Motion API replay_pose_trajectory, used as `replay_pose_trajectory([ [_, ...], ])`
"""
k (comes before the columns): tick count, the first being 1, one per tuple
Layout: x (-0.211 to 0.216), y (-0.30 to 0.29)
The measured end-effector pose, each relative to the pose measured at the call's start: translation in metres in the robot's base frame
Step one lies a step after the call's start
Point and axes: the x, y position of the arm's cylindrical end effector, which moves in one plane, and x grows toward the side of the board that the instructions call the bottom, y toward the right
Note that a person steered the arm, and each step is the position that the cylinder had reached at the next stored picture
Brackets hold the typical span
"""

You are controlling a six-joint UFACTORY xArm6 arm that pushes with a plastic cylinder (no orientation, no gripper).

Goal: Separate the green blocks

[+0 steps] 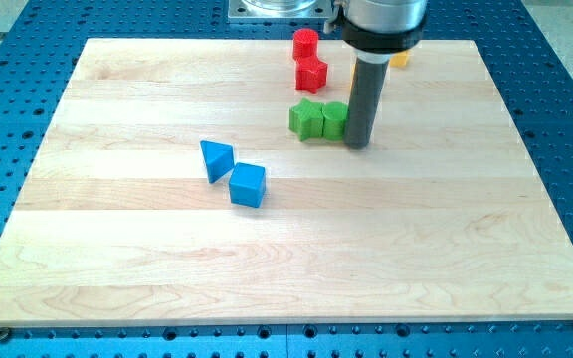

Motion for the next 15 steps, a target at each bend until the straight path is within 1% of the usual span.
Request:
replay_pose_trajectory([
  [1,-0.039,0.004],
  [2,-0.022,0.023],
  [3,-0.033,0.011],
  [4,-0.021,0.009],
  [5,0.025,-0.040],
  [6,0.025,-0.123],
  [7,-0.017,-0.168],
  [8,-0.027,-0.110],
  [9,-0.035,-0.083],
  [10,-0.015,-0.055],
  [11,0.020,-0.059],
  [13,0.066,0.035],
  [14,0.025,0.088],
  [15,0.004,0.074],
])
